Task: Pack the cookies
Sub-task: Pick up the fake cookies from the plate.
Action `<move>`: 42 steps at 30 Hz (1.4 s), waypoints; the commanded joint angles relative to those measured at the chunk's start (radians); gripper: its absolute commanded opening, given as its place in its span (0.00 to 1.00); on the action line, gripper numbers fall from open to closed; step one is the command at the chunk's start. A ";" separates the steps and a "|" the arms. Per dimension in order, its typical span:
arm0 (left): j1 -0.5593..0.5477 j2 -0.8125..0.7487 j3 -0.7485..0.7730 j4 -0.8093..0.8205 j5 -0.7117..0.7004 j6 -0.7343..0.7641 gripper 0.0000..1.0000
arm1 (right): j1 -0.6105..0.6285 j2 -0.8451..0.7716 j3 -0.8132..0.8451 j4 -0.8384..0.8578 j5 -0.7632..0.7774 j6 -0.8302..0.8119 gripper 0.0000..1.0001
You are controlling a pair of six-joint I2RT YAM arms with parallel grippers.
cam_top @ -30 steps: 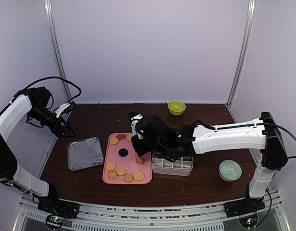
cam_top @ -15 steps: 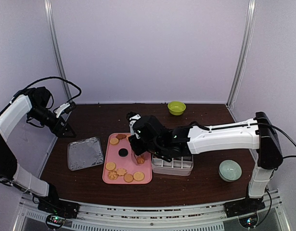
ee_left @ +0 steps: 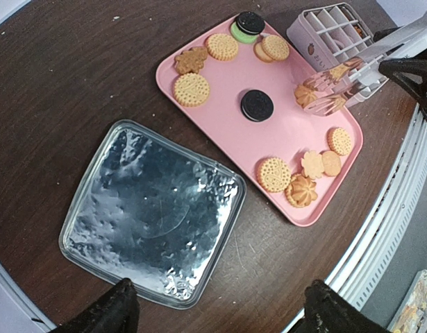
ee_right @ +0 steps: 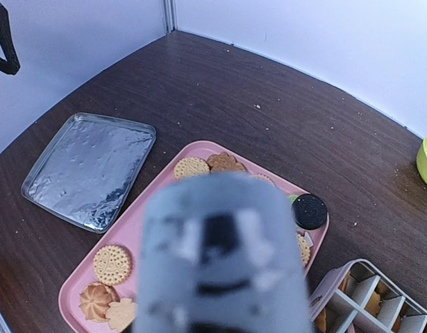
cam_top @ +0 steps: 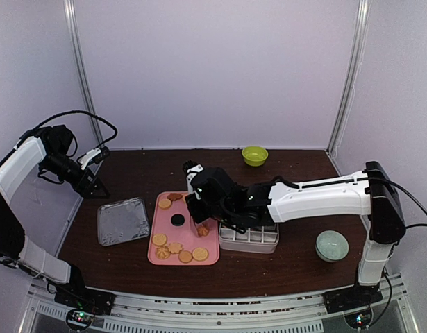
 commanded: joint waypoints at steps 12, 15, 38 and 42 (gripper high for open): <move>0.010 -0.020 0.006 0.002 0.002 0.009 0.85 | 0.024 -0.047 0.074 -0.042 0.078 -0.087 0.41; 0.009 -0.019 0.007 0.003 0.002 0.011 0.85 | 0.024 -0.055 0.085 -0.044 0.078 -0.088 0.41; 0.010 -0.016 0.026 -0.009 0.007 0.011 0.85 | 0.010 0.034 0.067 -0.015 0.091 -0.090 0.41; 0.009 -0.015 0.025 -0.012 0.002 0.012 0.85 | 0.010 0.041 0.057 -0.012 0.091 -0.087 0.42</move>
